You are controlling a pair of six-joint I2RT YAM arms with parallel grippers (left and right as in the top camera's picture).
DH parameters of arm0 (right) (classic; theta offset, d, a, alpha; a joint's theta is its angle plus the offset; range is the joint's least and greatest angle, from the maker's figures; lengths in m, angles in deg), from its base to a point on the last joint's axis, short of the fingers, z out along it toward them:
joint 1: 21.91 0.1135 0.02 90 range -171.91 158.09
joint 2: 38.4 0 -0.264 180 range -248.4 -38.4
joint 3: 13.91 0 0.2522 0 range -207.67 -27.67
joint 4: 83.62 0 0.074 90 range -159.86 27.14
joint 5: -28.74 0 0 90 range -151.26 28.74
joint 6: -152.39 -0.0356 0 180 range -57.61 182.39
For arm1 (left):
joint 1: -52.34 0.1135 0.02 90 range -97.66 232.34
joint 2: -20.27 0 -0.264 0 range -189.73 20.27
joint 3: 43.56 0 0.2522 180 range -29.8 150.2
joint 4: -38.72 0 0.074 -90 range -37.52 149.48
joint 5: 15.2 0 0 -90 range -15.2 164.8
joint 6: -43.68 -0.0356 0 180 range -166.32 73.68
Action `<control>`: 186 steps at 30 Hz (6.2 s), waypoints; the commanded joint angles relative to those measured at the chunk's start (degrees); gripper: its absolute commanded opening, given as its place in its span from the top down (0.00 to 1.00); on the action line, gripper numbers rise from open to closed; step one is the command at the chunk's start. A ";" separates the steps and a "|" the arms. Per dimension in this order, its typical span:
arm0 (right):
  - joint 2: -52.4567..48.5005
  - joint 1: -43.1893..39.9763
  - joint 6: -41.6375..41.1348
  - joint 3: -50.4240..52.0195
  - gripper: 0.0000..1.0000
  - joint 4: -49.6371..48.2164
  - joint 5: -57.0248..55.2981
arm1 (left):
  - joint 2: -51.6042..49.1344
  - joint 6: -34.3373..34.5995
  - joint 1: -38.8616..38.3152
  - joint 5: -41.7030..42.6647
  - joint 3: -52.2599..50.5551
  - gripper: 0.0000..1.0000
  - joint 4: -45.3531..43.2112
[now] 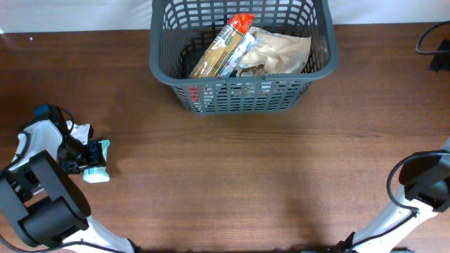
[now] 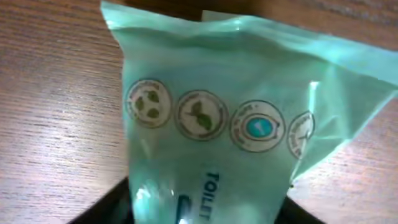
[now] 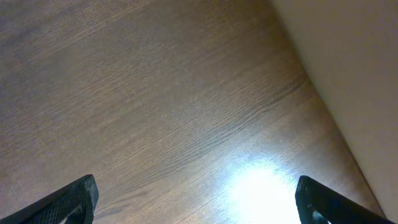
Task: Pack container
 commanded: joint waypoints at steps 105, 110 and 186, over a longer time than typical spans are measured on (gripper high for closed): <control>1.27 0.09 -0.31 -0.31 0.01 0.00 0.11 | -22.47 3.76 -45.99 9.05 88.56 0.01 12.02; 1.27 0.09 -0.31 -0.31 0.01 0.00 0.11 | -20.57 4.04 -42.10 8.87 99.65 0.01 18.16; 1.27 0.09 -0.31 -0.31 0.01 0.00 0.11 | 50.62 22.05 -33.92 0.00 -18.62 0.01 -4.81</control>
